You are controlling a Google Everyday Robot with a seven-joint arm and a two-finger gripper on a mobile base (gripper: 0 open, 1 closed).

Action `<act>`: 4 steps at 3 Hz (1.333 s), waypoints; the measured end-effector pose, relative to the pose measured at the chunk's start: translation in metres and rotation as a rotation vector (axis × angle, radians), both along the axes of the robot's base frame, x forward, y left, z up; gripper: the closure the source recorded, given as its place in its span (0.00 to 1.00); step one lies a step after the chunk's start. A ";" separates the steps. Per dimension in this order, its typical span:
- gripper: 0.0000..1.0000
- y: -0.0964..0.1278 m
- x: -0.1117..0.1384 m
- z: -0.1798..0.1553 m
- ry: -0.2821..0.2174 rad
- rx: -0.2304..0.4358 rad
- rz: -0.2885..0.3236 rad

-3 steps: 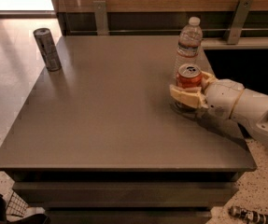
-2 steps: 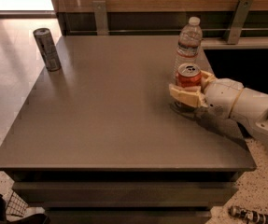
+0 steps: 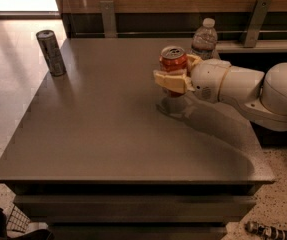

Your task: Move coke can near redbull can

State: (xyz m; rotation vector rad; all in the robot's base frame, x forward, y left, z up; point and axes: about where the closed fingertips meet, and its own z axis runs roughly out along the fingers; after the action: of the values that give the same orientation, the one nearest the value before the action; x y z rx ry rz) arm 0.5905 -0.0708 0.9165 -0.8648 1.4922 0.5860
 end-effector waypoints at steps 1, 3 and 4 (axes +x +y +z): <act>1.00 0.072 0.024 0.029 0.046 0.020 0.088; 1.00 0.171 0.056 0.015 0.136 0.153 0.143; 1.00 0.198 0.076 0.004 0.127 0.225 0.102</act>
Offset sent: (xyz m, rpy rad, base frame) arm 0.0546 0.1773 0.0437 0.0760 0.1415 0.2173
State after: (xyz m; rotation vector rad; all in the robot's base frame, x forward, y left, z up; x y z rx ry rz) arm 0.6670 0.1270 0.9205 -0.7420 1.4679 0.8808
